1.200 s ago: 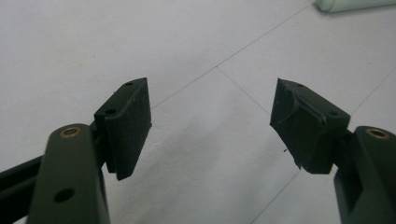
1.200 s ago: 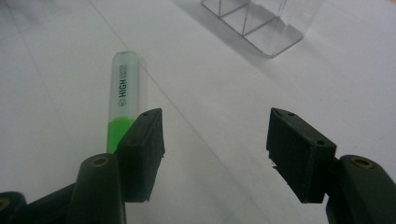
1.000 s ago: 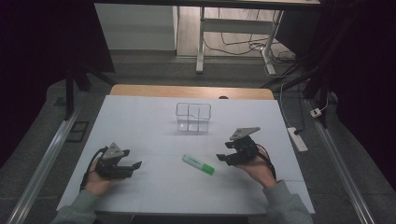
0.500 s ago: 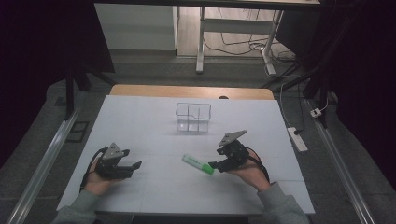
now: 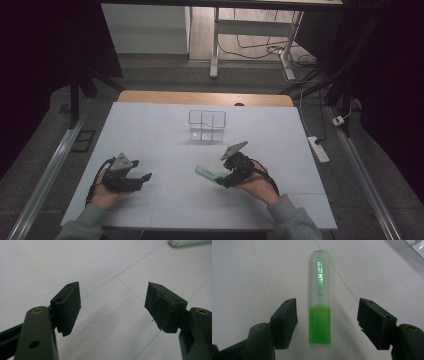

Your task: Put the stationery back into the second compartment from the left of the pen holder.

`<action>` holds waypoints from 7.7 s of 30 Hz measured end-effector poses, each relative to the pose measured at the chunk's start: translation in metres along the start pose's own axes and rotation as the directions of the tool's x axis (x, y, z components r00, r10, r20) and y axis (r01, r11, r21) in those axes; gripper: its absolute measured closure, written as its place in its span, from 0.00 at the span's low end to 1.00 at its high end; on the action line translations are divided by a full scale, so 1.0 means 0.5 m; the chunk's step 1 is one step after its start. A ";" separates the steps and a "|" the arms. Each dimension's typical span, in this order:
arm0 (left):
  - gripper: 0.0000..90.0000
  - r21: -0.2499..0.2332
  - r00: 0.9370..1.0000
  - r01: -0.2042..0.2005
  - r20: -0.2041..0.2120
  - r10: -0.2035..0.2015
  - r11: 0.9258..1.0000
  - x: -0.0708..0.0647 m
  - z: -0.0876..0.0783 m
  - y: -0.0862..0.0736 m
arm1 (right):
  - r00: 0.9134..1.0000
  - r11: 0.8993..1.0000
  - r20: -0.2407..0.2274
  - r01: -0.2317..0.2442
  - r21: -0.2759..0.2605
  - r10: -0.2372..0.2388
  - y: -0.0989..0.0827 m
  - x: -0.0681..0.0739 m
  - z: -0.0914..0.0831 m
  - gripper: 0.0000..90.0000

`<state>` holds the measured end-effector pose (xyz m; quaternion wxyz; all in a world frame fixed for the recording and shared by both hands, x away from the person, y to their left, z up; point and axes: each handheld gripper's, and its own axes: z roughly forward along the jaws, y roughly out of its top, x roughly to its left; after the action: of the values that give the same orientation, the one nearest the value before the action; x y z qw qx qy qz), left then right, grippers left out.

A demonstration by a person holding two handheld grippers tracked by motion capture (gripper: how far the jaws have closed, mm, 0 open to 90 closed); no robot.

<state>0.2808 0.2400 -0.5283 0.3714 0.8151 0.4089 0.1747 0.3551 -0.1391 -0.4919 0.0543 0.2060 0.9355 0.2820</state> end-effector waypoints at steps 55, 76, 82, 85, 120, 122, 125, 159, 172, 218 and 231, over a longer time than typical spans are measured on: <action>0.32 -0.001 1.000 -0.015 -0.003 0.015 1.000 -0.003 -0.001 0.000 | 1.000 1.000 -0.011 0.017 0.013 -0.017 0.027 0.005 0.000 0.74; 0.31 0.010 0.988 -0.149 0.039 0.149 0.989 -0.049 -0.011 0.055 | 0.992 0.993 -0.062 0.114 0.011 -0.113 0.034 0.019 -0.006 0.74; 0.32 0.018 0.972 -0.216 0.095 0.214 0.976 -0.073 -0.007 0.083 | 0.984 0.987 -0.086 0.157 0.022 -0.154 0.038 0.032 0.005 0.74; 0.32 0.020 0.959 -0.258 0.129 0.253 0.966 -0.091 0.000 0.099 | 0.980 0.983 -0.091 0.178 0.031 -0.175 0.040 0.038 0.010 0.74; 0.32 0.121 0.825 -0.510 0.350 0.445 0.851 -0.183 0.115 0.197 | 0.937 0.946 -0.160 0.321 0.040 -0.311 0.047 0.068 0.029 0.74; 0.33 0.125 0.820 -0.514 0.361 0.444 0.848 -0.186 0.121 0.197 | 0.935 0.946 -0.165 0.323 0.033 -0.314 0.046 0.069 0.030 0.74; 0.35 0.138 0.808 -0.531 0.380 0.450 0.836 -0.189 0.130 0.197 | 0.933 0.944 -0.171 0.328 0.033 -0.318 0.046 0.070 0.032 0.74; 0.73 0.124 0.730 -0.619 0.456 0.509 0.776 -0.207 0.140 0.186 | 0.951 0.964 -0.156 0.265 -0.032 -0.267 0.051 0.067 0.014 0.55; 0.73 0.089 0.833 -0.489 0.343 0.434 0.868 -0.156 0.122 0.192 | 0.993 0.973 -0.028 0.104 -0.207 -0.112 0.037 0.023 -0.030 0.42; 0.72 -0.072 0.878 -0.446 0.161 0.452 0.892 -0.213 0.147 0.191 | 0.993 0.924 -0.084 -0.110 -0.367 0.085 0.023 -0.004 -0.031 0.54; 0.68 -0.030 0.889 -0.432 0.151 0.432 0.901 -0.218 0.170 0.191 | 0.988 0.916 -0.150 -0.093 -0.391 0.036 0.029 0.007 -0.037 0.82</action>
<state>0.3162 0.0764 -0.5112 0.3517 0.8974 0.1882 0.1885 0.3530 -0.1362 -0.4684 0.0199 0.2011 0.8531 0.4810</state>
